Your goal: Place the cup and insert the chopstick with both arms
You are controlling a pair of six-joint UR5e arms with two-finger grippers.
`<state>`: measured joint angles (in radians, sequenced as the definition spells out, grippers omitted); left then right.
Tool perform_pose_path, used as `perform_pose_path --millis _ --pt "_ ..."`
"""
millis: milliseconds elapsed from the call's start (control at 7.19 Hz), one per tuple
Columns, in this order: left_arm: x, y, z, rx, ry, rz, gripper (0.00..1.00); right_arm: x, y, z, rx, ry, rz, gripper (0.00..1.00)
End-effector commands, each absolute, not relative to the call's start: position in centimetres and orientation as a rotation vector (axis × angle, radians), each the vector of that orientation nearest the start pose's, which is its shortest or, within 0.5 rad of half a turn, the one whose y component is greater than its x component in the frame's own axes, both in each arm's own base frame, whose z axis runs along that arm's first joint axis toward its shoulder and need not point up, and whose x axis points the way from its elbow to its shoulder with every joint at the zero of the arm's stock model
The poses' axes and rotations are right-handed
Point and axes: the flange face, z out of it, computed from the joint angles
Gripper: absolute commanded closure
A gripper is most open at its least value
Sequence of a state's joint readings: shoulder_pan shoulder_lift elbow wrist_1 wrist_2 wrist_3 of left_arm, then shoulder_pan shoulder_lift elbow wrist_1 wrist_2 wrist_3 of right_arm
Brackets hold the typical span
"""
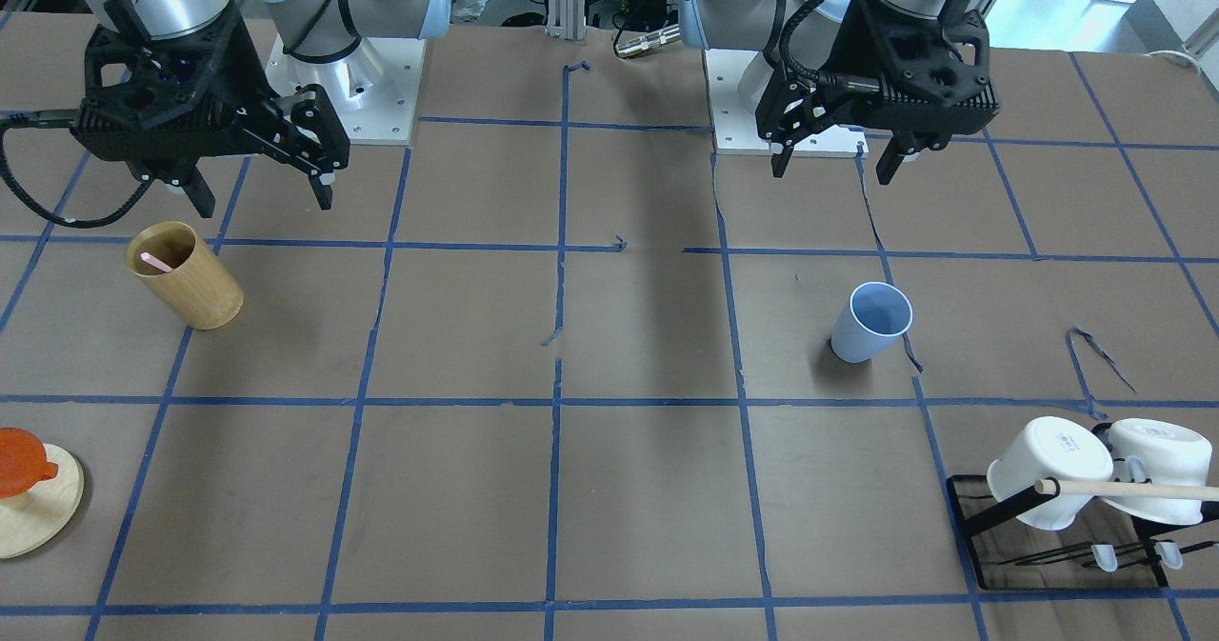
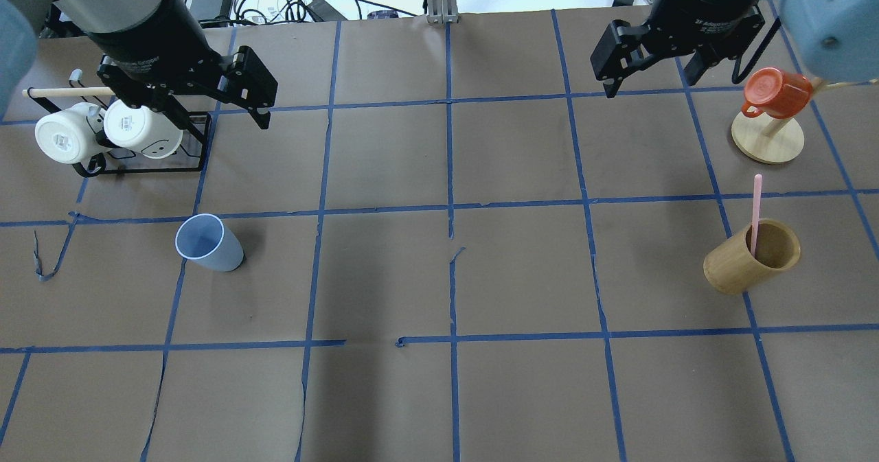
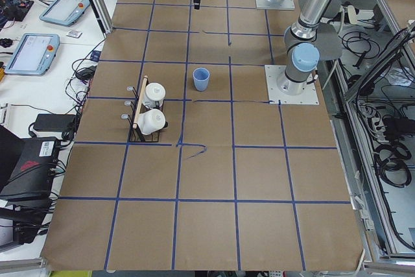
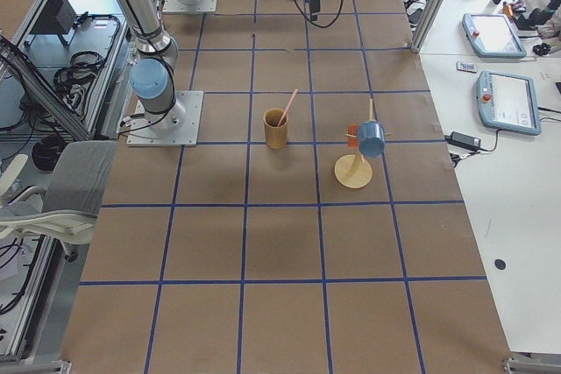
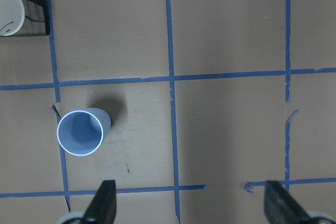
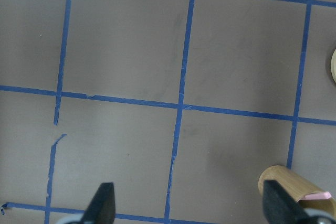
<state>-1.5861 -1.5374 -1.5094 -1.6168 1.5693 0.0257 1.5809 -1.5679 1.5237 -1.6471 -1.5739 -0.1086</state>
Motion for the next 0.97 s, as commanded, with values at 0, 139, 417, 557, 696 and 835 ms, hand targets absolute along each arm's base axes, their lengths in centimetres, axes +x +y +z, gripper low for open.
perform_pose_path --millis 0,139,417,557,696,835 --pt "-14.1 -47.9 53.1 0.065 3.141 -0.080 0.00 13.4 -50.0 51.9 -0.178 3.154 -0.180 0.00" --pt "-14.1 -47.9 53.1 0.065 3.141 -0.082 0.00 13.4 -50.0 51.9 -0.187 3.154 -0.180 0.00" --pt "-14.1 -47.9 53.0 0.065 3.141 -0.080 0.00 13.2 -50.1 51.6 -0.197 3.154 -0.158 0.00" --pt "-14.0 -47.9 53.0 0.063 3.141 -0.080 0.00 12.0 -50.2 51.1 -0.243 3.170 -0.141 0.00" --pt "-14.0 -47.8 53.1 0.063 3.140 -0.082 0.00 10.0 -50.2 50.4 -0.305 3.191 -0.111 0.00" --pt "-14.1 -47.9 53.0 0.065 3.140 -0.082 0.00 9.0 -50.0 50.5 -0.299 3.193 -0.109 0.00"
